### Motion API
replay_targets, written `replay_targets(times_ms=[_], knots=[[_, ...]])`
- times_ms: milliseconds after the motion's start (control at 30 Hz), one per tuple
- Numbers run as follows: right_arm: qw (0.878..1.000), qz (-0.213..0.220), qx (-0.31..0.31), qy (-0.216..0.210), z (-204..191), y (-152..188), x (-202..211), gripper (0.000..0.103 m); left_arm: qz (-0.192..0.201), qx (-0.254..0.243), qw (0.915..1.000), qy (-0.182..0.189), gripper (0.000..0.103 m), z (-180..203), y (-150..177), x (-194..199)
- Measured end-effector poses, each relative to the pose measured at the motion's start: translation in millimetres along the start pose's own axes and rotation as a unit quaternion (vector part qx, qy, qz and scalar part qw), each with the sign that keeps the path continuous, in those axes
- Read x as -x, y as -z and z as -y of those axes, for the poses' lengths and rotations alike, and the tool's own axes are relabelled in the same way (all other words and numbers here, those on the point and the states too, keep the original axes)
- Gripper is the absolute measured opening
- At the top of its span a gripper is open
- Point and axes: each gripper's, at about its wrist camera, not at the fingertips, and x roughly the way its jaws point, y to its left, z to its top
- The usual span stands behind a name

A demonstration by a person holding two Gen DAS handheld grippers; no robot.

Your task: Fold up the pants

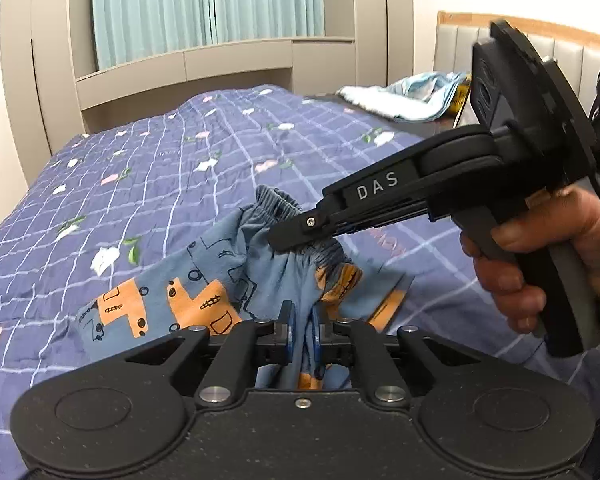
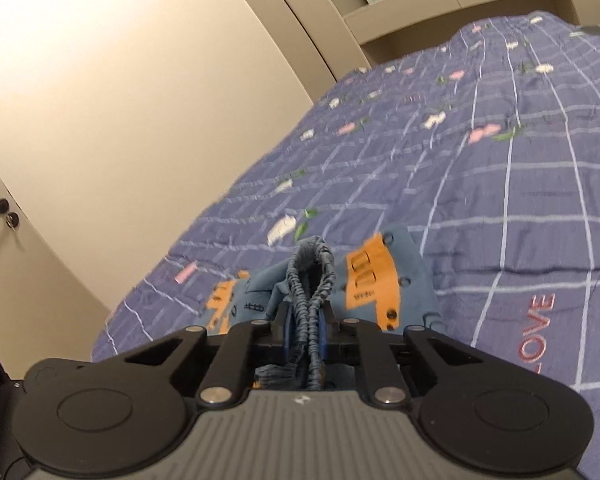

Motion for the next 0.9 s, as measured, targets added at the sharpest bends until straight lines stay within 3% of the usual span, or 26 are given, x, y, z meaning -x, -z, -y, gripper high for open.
replay_targets(times_ms=[200,367,567,667,700,733,767,833,900], knots=[[1.000,0.029,-0.001,0.010,3,-12,20,0.014,0.009,-0.001,0.9998,0.017,0.009,8,-12,-10],[0.999,0.013,-0.009,0.047,17,-8,15,0.014,-0.020,0.013,0.9991,0.034,0.010,10,-4,-33],[0.997,0.000,-0.010,0.071,26,7,9,0.018,-0.008,0.018,0.9993,0.030,0.030,6,-3,-16],[0.996,0.005,0.001,0.088,22,9,11,0.029,-0.005,0.037,0.9993,0.008,0.048,-3,-5,-4],[0.995,0.009,0.008,0.098,19,9,12,0.034,-0.002,0.046,0.9989,-0.003,0.060,-8,-6,0],[0.994,0.012,0.013,0.106,16,10,13,0.044,0.003,0.057,0.9982,-0.016,0.072,-15,-7,5],[0.993,0.015,0.018,0.113,14,11,14,0.050,0.011,0.071,0.9969,-0.033,0.076,-21,-7,11],[0.991,0.028,0.032,0.131,7,13,18,0.073,0.024,0.094,0.9931,-0.066,0.089,-34,-9,20],[0.986,0.040,0.048,0.152,-1,16,20,0.087,0.031,0.108,0.9879,-0.107,0.100,-47,-9,22]])
